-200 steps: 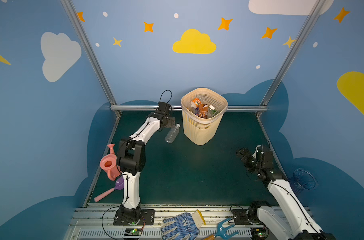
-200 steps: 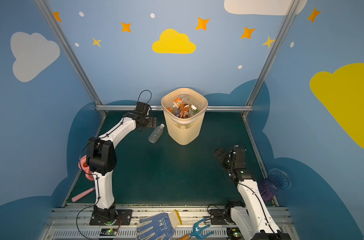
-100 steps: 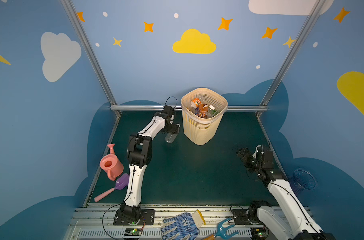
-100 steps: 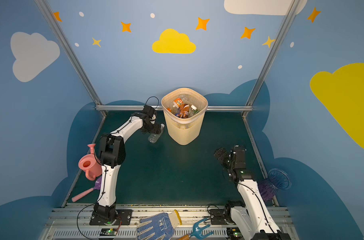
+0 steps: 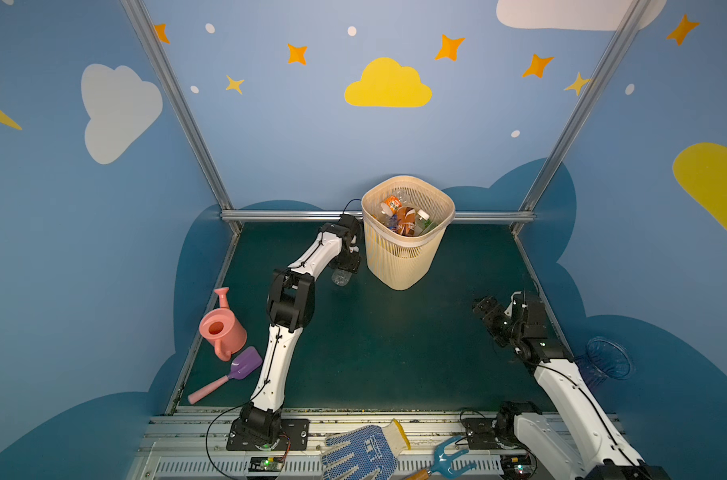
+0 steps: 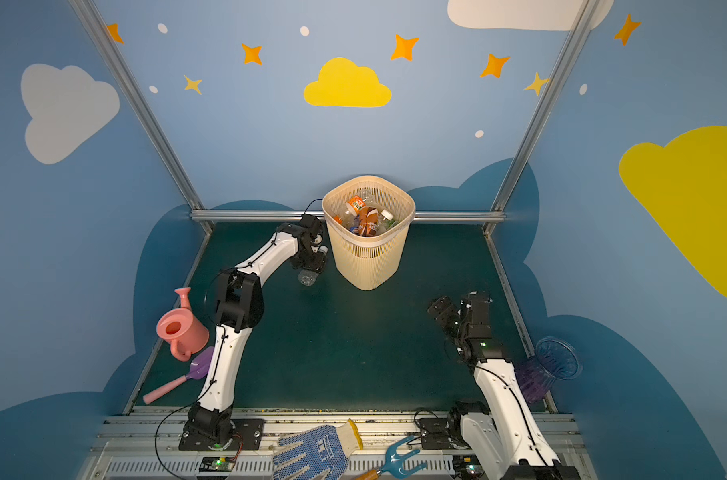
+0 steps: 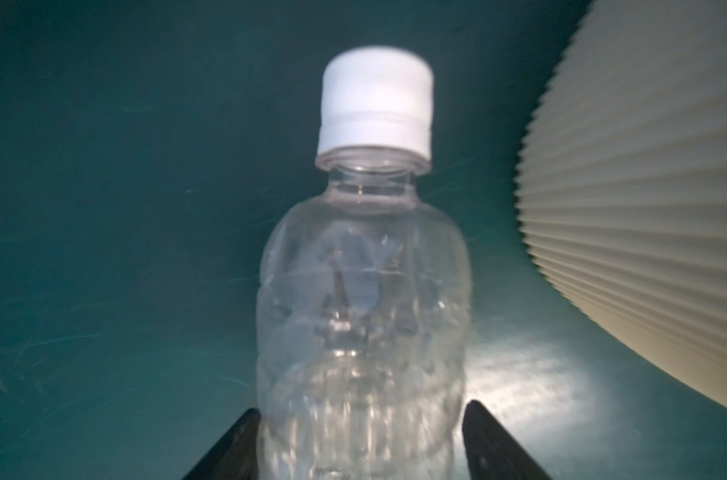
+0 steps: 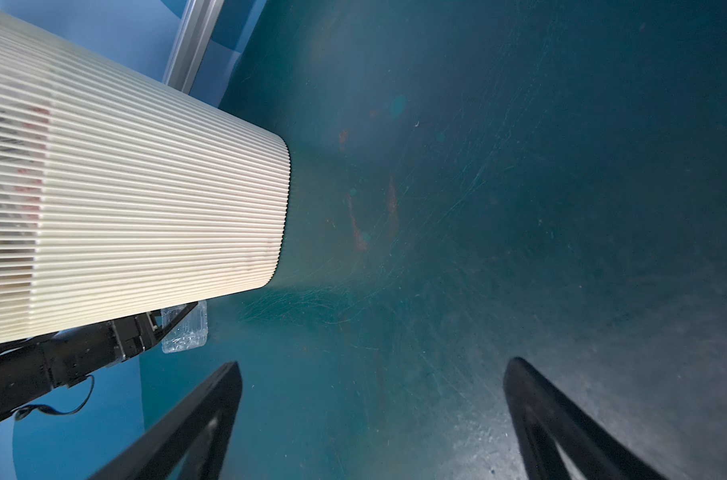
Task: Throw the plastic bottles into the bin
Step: 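Lift the water bottle with the left gripper over the bin and release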
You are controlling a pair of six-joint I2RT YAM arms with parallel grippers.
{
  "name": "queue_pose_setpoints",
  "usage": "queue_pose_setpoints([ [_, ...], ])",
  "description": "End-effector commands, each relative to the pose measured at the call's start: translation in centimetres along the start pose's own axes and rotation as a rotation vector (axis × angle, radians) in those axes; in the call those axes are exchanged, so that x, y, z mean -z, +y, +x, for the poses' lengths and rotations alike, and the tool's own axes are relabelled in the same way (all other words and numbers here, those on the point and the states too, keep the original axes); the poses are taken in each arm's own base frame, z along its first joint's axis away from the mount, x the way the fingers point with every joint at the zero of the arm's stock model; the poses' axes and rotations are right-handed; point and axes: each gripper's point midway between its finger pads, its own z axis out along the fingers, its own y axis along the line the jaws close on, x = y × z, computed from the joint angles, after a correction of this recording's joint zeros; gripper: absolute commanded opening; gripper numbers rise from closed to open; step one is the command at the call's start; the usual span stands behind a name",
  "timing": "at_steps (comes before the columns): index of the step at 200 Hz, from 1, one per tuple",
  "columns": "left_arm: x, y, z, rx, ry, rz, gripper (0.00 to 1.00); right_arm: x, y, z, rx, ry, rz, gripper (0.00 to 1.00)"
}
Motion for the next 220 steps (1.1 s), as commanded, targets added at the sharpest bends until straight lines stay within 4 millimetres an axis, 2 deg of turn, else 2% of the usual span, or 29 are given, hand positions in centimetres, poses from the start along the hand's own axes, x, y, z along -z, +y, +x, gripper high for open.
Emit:
queue_pose_setpoints([
  [1,0.6,1.0,1.5,0.012,0.068,-0.038,0.61,0.1,-0.3,0.0,0.001,-0.010,0.002,0.98],
  [38,3.5,0.9,0.0,0.116,-0.021,0.067,0.40,0.2,-0.3,0.0,-0.003,-0.011,-0.004,0.98],
  [55,6.7,1.1,-1.5,0.215,-0.112,0.184,0.37,0.3,-0.2,-0.1,-0.001,-0.014,-0.009,0.98],
  [67,10.3,1.8,-3.0,0.286,-0.220,0.272,0.36,0.4,-0.1,-0.3,-0.002,-0.020,-0.014,0.98],
  [80,15.7,3.2,-4.7,0.341,-0.370,0.318,0.34,0.5,0.1,-0.5,0.001,-0.024,-0.018,0.98],
  [94,22.8,5.0,-6.1,0.361,-0.549,0.339,0.34,0.6,0.4,-0.7,0.006,-0.026,-0.023,0.98],
  [112,33.8,6.7,-7.1,0.352,-0.827,0.337,0.36,0.7,0.7,-1.0,0.010,-0.030,-0.030,0.98],
  [121,39.7,7.2,-6.9,0.331,-0.989,0.331,0.39,0.7,0.8,-1.0,0.012,-0.030,-0.033,0.98],
  [132,45.7,7.4,-6.4,0.310,-1.169,0.338,0.40,0.8,0.9,-1.2,0.013,-0.034,-0.038,0.98],
  [141,49.6,7.3,-5.8,0.301,-1.280,0.357,0.42,0.9,1.0,-1.3,0.012,-0.036,-0.042,0.98],
  [151,52.4,7.3,-5.3,0.304,-1.367,0.387,0.43,1.1,1.1,-1.3,0.015,-0.036,-0.044,0.98],
  [162,53.8,6.6,-5.5,0.310,-1.413,0.451,0.44,1.3,1.0,-1.4,0.017,-0.039,-0.044,0.98],
  [171,53.1,5.5,-6.5,0.308,-1.398,0.503,0.45,1.5,1.1,-1.4,0.021,-0.043,-0.047,0.98],
  [179,51.6,3.9,-7.7,0.297,-1.351,0.540,0.45,1.6,1.0,-1.4,0.021,-0.044,-0.048,0.98],
  [190,48.5,0.6,-9.5,0.267,-1.229,0.575,0.47,1.9,1.0,-1.4,0.021,-0.048,-0.051,0.98],
  [194,46.2,-0.9,-10.3,0.254,-1.155,0.582,0.48,2.0,1.0,-1.5,0.020,-0.050,-0.052,0.98],
  [199,44.6,-2.8,-10.9,0.232,-1.084,0.595,0.49,2.1,1.1,-1.5,0.023,-0.052,-0.056,0.98],
  [205,42.3,-5.1,-11.4,0.199,-0.989,0.601,0.50,2.2,1.0,-1.5,0.021,-0.053,-0.057,0.98],
  [208,41.9,-6.0,-11.4,0.185,-0.957,0.604,0.51,2.3,1.0,-1.5,0.021,-0.054,-0.056,0.98],
  [212,39.7,-7.9,-11.5,0.163,-0.883,0.612,0.52,2.4,1.0,-1.6,0.020,-0.058,-0.058,0.98],
  [219,38.6,-10.1,-11.5,0.124,-0.830,0.631,0.55,2.5,0.9,-1.6,0.020,-0.060,-0.056,0.98],
  [220,37.9,-10.5,-11.5,0.120,-0.810,0.632,0.56,2.5,0.9,-1.6,0.019,-0.060,-0.055,0.98],
])
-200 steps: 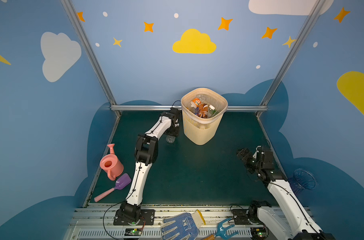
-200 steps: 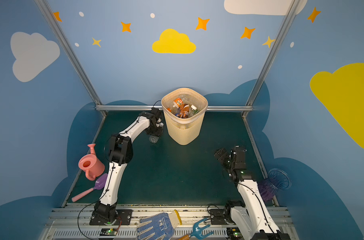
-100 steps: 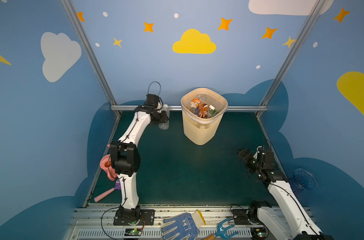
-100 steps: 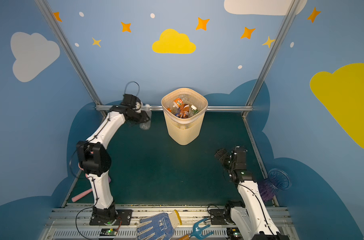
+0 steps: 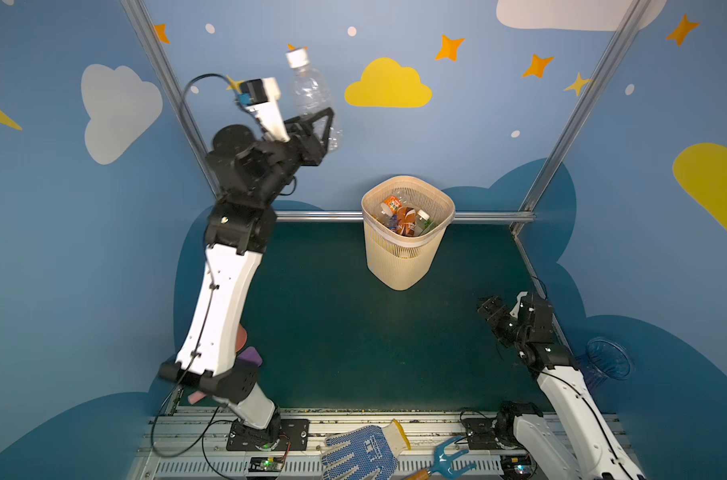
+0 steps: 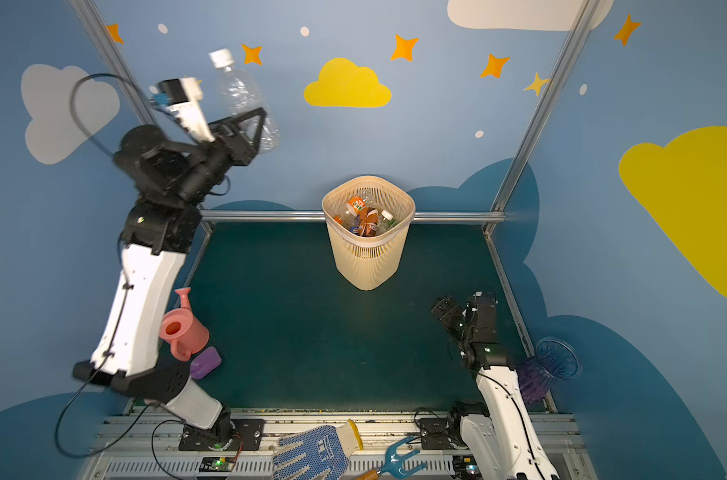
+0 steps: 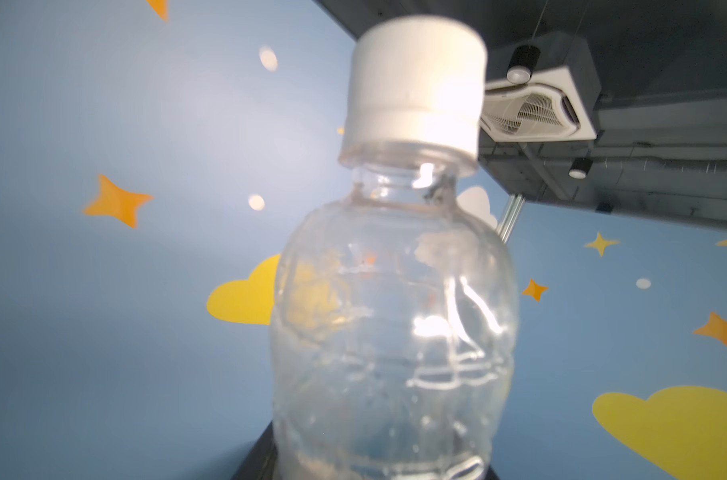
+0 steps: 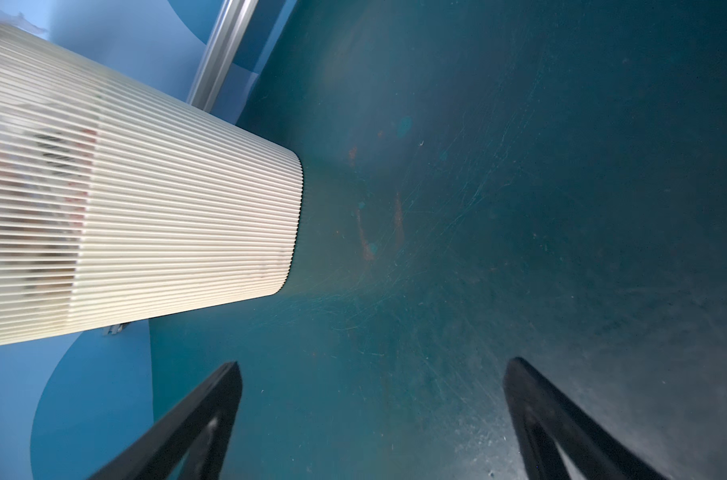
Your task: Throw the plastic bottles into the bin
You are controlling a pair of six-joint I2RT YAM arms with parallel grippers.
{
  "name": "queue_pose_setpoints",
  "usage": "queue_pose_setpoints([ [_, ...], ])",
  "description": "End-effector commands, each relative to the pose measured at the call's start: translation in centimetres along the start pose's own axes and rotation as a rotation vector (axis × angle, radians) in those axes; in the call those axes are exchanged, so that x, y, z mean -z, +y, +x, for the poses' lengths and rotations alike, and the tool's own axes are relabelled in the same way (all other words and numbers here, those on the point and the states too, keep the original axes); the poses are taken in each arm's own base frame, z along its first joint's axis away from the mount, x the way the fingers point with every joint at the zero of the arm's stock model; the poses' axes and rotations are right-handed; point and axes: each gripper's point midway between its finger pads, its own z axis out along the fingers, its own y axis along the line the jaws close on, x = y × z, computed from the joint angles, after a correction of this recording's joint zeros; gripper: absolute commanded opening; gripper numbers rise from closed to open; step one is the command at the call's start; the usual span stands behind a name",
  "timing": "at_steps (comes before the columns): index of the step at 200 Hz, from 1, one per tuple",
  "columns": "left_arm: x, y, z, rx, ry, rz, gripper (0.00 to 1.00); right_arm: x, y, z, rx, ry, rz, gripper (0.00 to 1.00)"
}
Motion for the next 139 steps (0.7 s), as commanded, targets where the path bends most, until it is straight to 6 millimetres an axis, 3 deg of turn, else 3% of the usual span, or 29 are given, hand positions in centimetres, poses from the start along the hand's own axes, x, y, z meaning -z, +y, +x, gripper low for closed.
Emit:
queue_pose_setpoints([
  [1,-5.6,2.5,20.2,0.109,0.564,-0.059,0.56,1.1,0.7,-0.6,0.015,-0.015,-0.017,0.98],
  [12,-6.0,1.0,21.1,0.108,0.566,-0.022,0.61,1.3,0.7,-0.7,0.013,-0.018,-0.020,0.98],
  [23,-6.1,0.5,20.1,0.144,0.534,-0.016,0.69,1.5,0.6,-0.6,0.014,-0.018,-0.022,0.98],
  [55,-5.0,-1.1,13.8,0.078,0.370,-0.004,0.99,2.2,0.2,-0.7,0.016,-0.036,-0.017,0.98],
  [59,-4.4,-1.8,12.3,0.064,0.330,0.007,1.00,2.2,0.0,-0.7,0.011,-0.037,-0.015,0.98],
  [90,-1.6,-3.0,8.8,0.004,0.220,0.005,1.00,1.8,0.0,-0.4,-0.017,-0.027,-0.032,0.98],
  [114,-0.4,-2.3,8.5,-0.043,0.235,-0.050,1.00,1.5,0.0,-0.3,-0.025,-0.016,-0.033,0.98],
  [139,0.2,-1.5,9.5,-0.065,0.271,-0.083,1.00,1.5,0.1,-0.6,-0.014,-0.022,-0.029,0.98],
])
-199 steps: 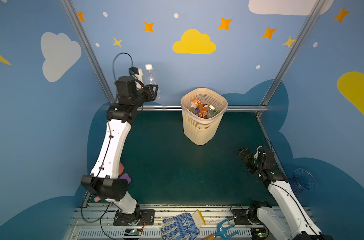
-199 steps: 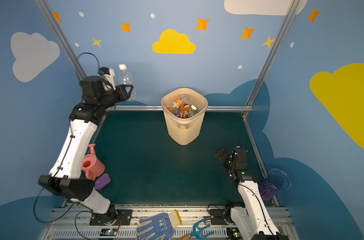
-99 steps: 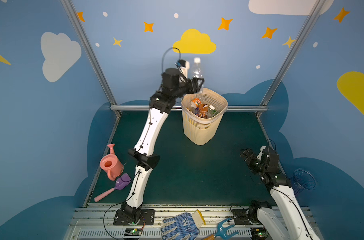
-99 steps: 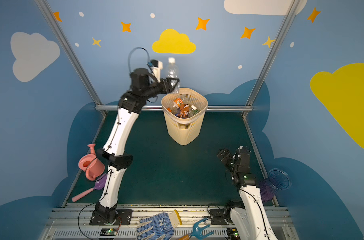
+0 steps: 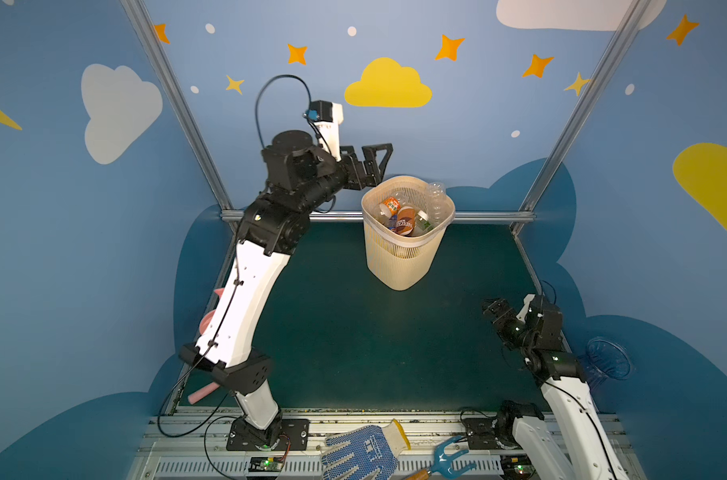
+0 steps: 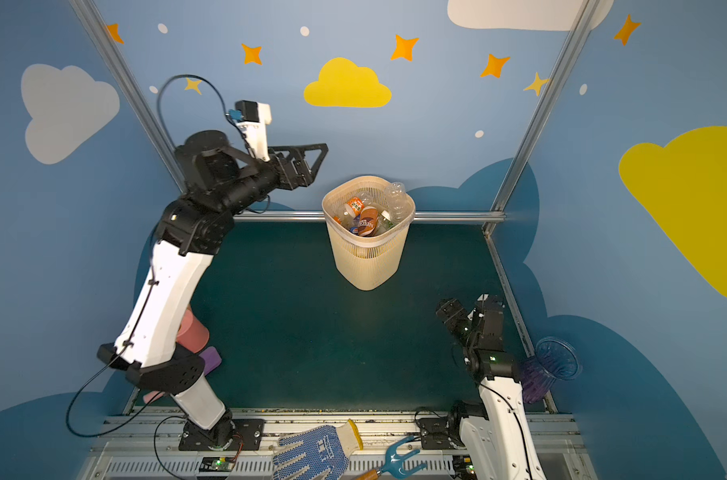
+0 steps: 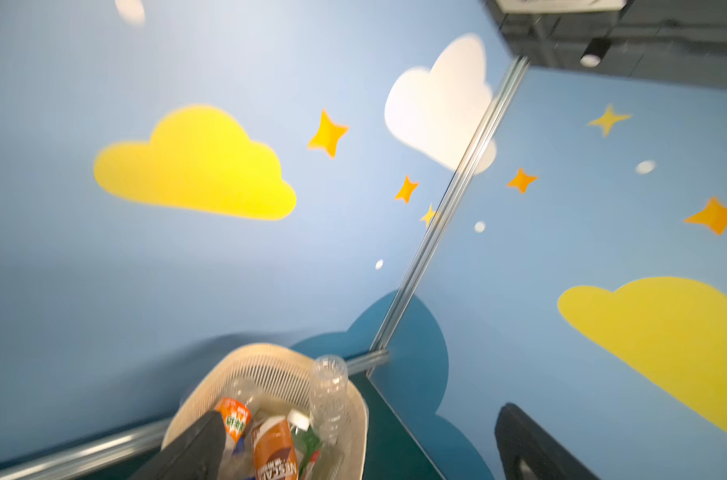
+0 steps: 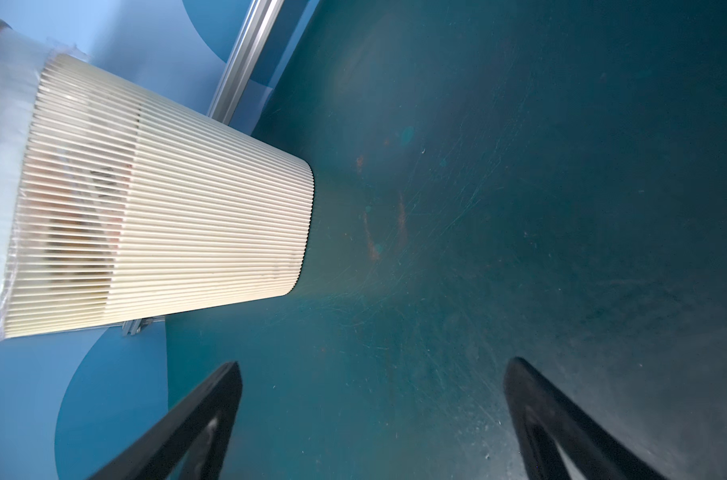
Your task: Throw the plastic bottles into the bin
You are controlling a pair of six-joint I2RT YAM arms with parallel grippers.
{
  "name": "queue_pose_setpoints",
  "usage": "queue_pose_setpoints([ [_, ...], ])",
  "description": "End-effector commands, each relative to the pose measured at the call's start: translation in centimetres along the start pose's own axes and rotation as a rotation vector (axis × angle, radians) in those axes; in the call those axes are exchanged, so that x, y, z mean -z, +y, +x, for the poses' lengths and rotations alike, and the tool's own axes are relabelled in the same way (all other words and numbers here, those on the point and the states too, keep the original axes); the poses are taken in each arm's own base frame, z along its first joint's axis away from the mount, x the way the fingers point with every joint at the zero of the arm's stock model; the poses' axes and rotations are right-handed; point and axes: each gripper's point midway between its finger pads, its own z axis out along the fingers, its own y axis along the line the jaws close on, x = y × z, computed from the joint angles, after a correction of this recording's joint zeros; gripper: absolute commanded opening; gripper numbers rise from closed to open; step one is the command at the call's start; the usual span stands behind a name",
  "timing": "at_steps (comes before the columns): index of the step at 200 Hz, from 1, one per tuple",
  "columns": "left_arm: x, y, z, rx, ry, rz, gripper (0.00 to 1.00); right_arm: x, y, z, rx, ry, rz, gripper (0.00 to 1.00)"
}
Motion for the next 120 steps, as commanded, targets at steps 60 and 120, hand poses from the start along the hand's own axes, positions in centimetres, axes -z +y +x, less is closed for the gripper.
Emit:
queue_pose_setpoints([
  [60,-0.6,8.5,9.3,-0.031,0.148,-0.239,1.00,0.0,0.0,-2.0,0.122,-0.070,0.030,0.98],
  [120,11.6,23.3,23.5,-0.052,0.289,-0.775,1.00,0.7,-0.1,-7.3,0.641,-0.400,0.121,0.98],
])
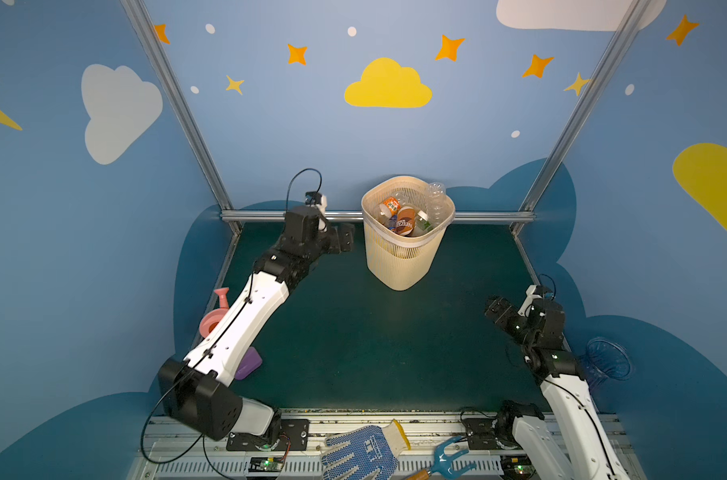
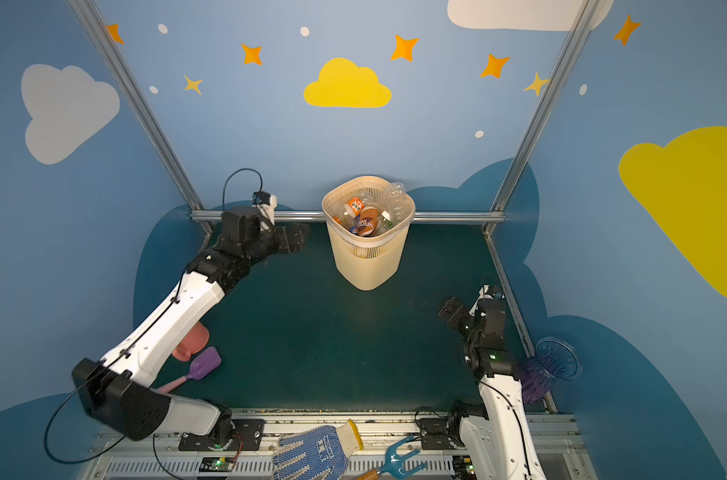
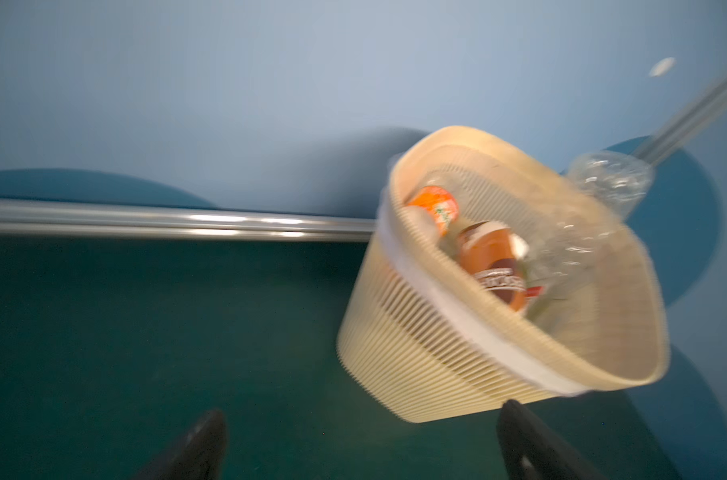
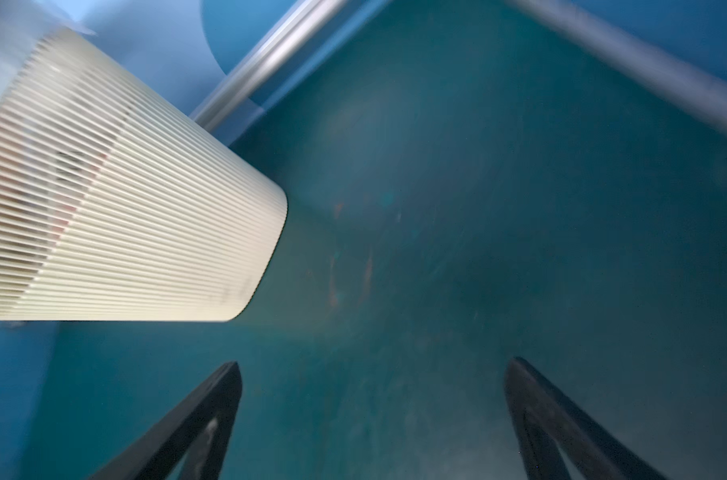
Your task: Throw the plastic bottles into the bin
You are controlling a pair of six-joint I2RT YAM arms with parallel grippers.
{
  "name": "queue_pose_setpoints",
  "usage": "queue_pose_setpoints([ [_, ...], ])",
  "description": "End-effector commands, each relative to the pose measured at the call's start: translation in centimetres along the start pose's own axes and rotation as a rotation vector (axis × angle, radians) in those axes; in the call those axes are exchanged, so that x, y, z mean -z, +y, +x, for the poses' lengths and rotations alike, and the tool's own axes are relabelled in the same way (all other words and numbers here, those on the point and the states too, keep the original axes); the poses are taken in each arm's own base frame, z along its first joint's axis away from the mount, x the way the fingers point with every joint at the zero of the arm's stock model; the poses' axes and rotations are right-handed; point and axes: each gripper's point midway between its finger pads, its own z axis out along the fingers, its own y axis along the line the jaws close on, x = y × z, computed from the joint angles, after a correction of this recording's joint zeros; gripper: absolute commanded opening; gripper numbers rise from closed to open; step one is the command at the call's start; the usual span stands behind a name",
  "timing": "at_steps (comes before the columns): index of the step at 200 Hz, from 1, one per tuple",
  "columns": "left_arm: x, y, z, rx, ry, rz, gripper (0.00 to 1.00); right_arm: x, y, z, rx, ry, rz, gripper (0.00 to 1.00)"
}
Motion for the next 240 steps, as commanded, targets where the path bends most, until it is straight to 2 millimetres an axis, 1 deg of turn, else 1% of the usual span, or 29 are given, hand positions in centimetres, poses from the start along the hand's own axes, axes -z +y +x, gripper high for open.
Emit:
queue_pose_setpoints([
  [1,1.7,6.7,2.2,0.003,-0.088,-0.259,1.00,-0.1,-1.1,-3.0,0.272,-0.195,0.076,0.98],
  [5,1.6,8.1,3.8,-0.016,-0.074,-0.306,1.00,-0.2,-1.3,-3.1,0.281,-0.216,0.079,0.98],
  [17,2.0,11.3,7.5,-0.047,-0.054,-0.414,1.00,-0.4,-0.9,-3.2,0.328,-0.257,0.053,0.98],
  [29,2.6,14.1,10.6,-0.062,-0.052,-0.505,1.00,-1.1,-0.5,-2.9,0.385,-0.297,0.010,0.98],
  [39,2.9,15.9,12.4,-0.043,-0.079,-0.553,1.00,-2.1,-0.8,-2.5,0.401,-0.323,0.011,0.98],
  [51,3.3,17.5,13.7,-0.021,-0.136,-0.587,1.00,-3.4,-1.3,-1.6,0.409,-0.310,0.011,0.98],
  [69,3.8,18.8,14.2,-0.015,-0.190,-0.627,1.00,-5.2,-0.7,-0.5,0.428,-0.275,-0.047,0.98],
  [80,3.6,19.5,14.3,-0.014,-0.184,-0.639,1.00,-6.0,-0.4,0.0,0.444,-0.271,-0.076,0.98],
  [81,3.6,19.6,14.3,-0.013,-0.182,-0.642,1.00,-6.2,-0.4,0.2,0.446,-0.266,-0.076,0.98],
  [87,3.3,20.0,14.4,-0.011,-0.180,-0.652,1.00,-6.4,-0.3,-0.3,0.431,-0.293,-0.082,0.98],
  [97,2.8,20.7,14.7,-0.006,-0.172,-0.658,1.00,-7.5,-0.8,0.1,0.411,-0.249,-0.065,0.98],
  [110,1.9,21.4,15.3,0.011,-0.172,-0.638,1.00,-8.6,-0.5,0.7,0.416,-0.223,-0.096,0.98],
  [125,1.3,22.3,15.7,0.060,-0.206,-0.620,1.00,-9.3,0.3,1.0,0.417,-0.230,-0.143,0.98],
  [137,0.5,22.7,16.4,0.069,-0.188,-0.597,1.00,-10.0,0.6,1.4,0.429,-0.213,-0.154,0.98],
  [145,0.3,22.9,16.3,0.064,-0.178,-0.600,1.00,-10.6,0.7,1.9,0.440,-0.187,-0.156,0.98],
  [162,-0.7,22.6,16.2,0.036,-0.162,-0.558,1.00,-12.0,0.6,3.1,0.463,-0.167,-0.154,0.98],
  [174,-1.4,22.7,16.6,0.029,-0.162,-0.545,1.00,-13.0,1.4,2.8,0.479,-0.184,-0.182,0.98],
  [182,-1.8,22.9,16.9,0.030,-0.163,-0.545,1.00,-13.6,1.6,3.1,0.498,-0.121,-0.177,0.98],
  [191,-2.4,23.0,17.2,0.030,-0.160,-0.532,1.00,-13.7,1.7,3.7,0.511,-0.054,-0.152,0.98],
  [202,-3.4,22.7,18.0,0.009,-0.111,-0.502,1.00,-13.8,1.7,3.4,0.508,-0.106,-0.155,0.98],
  [206,-3.6,22.7,17.8,0.004,-0.125,-0.499,1.00,-13.7,1.8,3.3,0.508,-0.115,-0.157,0.98],
  [213,-3.6,22.7,17.9,0.012,-0.146,-0.493,1.00,-13.7,1.7,3.5,0.511,-0.103,-0.155,0.98],
  [223,-3.5,22.8,18.1,0.017,-0.122,-0.499,1.00,-13.7,1.7,3.7,0.517,-0.064,-0.149,0.98],
  [228,-3.5,22.9,18.2,0.013,-0.103,-0.500,1.00,-13.7,1.8,3.4,0.515,-0.074,-0.151,0.98],
  [240,-3.6,22.9,18.0,0.016,-0.120,-0.497,1.00,-13.7,1.7,3.4,0.510,-0.089,-0.151,0.98],
])
